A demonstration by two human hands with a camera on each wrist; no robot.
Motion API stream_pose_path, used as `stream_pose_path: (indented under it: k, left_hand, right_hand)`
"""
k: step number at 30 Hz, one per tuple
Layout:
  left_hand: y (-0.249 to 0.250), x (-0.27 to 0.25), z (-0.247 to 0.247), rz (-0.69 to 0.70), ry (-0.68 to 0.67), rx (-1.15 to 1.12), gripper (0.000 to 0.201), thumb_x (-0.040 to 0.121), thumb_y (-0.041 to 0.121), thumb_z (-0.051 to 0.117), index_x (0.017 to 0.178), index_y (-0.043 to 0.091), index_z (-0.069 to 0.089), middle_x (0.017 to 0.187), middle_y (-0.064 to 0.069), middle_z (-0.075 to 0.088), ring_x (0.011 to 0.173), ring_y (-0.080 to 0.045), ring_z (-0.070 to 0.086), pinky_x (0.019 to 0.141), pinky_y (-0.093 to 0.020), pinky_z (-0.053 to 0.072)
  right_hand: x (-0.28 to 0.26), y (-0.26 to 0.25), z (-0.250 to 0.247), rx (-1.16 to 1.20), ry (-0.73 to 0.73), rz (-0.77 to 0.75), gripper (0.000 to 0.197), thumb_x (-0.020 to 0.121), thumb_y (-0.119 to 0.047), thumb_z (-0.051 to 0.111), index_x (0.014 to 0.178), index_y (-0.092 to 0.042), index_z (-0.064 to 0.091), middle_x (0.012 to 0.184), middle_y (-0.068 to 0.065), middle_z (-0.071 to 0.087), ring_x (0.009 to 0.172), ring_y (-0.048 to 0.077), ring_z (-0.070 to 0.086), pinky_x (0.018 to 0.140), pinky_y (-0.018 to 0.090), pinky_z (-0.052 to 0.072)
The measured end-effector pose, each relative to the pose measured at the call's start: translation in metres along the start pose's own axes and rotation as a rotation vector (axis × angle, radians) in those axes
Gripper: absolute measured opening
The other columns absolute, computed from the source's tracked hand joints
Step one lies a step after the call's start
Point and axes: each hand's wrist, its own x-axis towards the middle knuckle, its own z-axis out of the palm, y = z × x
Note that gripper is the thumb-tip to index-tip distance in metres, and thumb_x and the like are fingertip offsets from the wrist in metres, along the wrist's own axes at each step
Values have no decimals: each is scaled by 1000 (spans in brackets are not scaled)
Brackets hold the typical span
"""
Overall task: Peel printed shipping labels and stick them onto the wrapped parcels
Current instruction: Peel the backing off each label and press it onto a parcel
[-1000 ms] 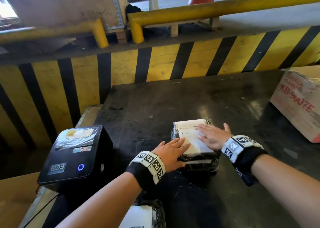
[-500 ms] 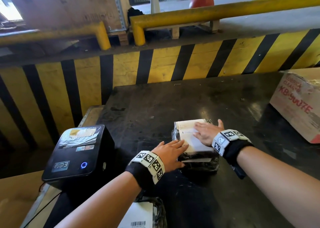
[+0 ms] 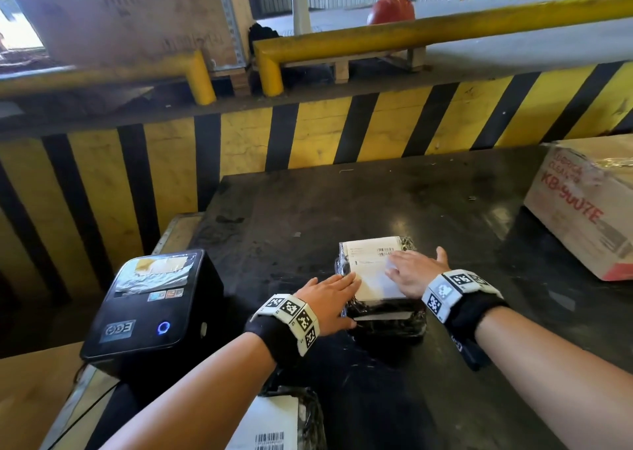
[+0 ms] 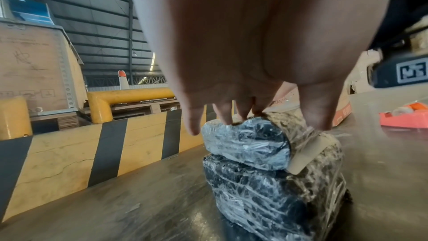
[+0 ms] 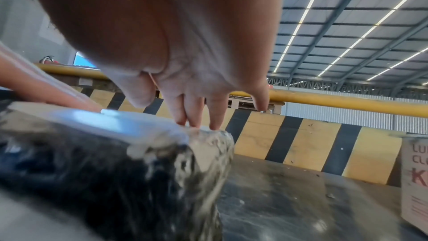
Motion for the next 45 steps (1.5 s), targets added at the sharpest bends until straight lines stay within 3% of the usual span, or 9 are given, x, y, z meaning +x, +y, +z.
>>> stream_pose_path:
  k: [6,10,12,16,23,31,38,42,45]
  left_hand:
    - [-8,11,-3,-11,31,31,79,94,51,45,152,18,4,161,2,-3,148,-15,3,118,-53,12]
    - [-14,10,6,14,38,64,82,93,52,45,152,19,-1,160,3,-9,148,-15,-2,119,-51,7]
    - [-14,10,7,22,53,58,82,93,51,46,152,19,-2,160,3,-10,148,-15,-2,119,-50,6]
    - [-13,11,6,18,53,57,81,94,49,47,152,20,-2,160,4,-9,148,-16,-2,119,-51,5]
    - [-21,15,5,1,55,63,86,91,53,49,152,21,-1,161,6,-7,148,-18,-1,119,-53,6]
    - [-17,18,4,-13,57,47,87,90,54,50,152,20,-1,161,5,-7,148,-18,0,119,-53,7]
    - [-15,14,8,-30,72,16,86,91,52,50,152,21,-1,161,6,-7,148,-17,0,119,-52,5]
    - [-14,15,8,-30,68,6,87,91,51,51,152,21,-2,160,6,-8,148,-18,1,119,-53,6]
    - [-13,15,6,-32,65,13,87,91,51,51,152,20,-1,161,6,-7,148,-18,1,119,-53,5]
  right_hand:
    - [-10,-30,13,-35,38,-156,48,100,-42,20,142,-21,32,155,-5,22,143,13,19,113,59,0]
    - [-19,-4,25,23,23,-126,52,100,-44,16,149,-28,14,159,-13,3,146,8,4,113,57,-6]
    - [-12,10,17,26,8,-78,52,100,-44,17,149,-28,16,158,-13,5,146,7,5,113,59,-6]
    - [4,1,-5,1,11,-35,48,99,-43,20,135,-20,43,152,-7,30,141,11,22,112,64,-2]
    - [-28,-23,39,43,81,-171,53,99,-46,18,149,-26,19,158,-12,9,145,7,6,113,56,-5]
    - [-27,-10,20,-10,77,-113,51,98,-45,21,142,-22,33,156,-8,21,144,11,17,112,60,-3]
    - [-45,-20,50,-13,145,-269,56,98,-49,23,149,-28,14,158,-13,11,146,8,8,113,57,-8]
    - [-39,10,39,-44,152,-167,52,99,-47,22,147,-28,21,157,-14,16,145,8,12,113,57,-4]
    - [-39,-6,36,-45,177,-199,51,98,-47,25,144,-26,27,156,-10,20,145,12,16,113,58,-5]
